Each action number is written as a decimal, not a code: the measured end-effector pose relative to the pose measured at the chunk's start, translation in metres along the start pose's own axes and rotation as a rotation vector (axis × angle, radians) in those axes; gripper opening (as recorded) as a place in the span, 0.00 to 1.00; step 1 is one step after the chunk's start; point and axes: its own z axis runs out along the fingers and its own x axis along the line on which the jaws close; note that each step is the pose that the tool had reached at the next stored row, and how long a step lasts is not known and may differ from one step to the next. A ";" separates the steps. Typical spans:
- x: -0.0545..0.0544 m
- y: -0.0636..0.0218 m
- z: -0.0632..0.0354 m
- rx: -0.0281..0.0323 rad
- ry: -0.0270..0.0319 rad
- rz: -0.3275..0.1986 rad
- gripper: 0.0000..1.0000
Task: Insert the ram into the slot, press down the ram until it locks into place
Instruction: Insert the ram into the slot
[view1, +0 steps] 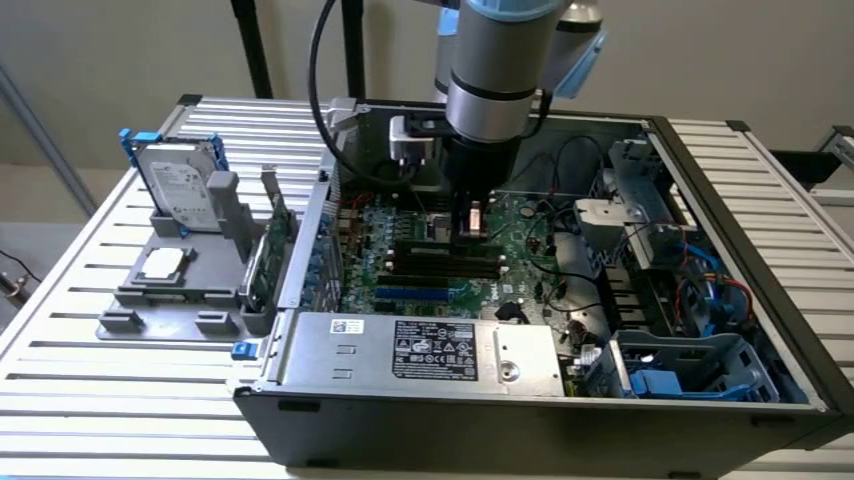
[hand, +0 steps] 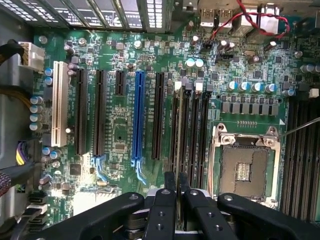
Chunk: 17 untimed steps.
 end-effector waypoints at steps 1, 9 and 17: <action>0.000 0.0000 0.0009 0.0016 0.0001 0.000 0.13; 0.000 0.0011 0.0061 0.0124 0.0015 0.000 0.13; 0.000 0.0014 0.0128 0.0161 0.0024 0.000 0.13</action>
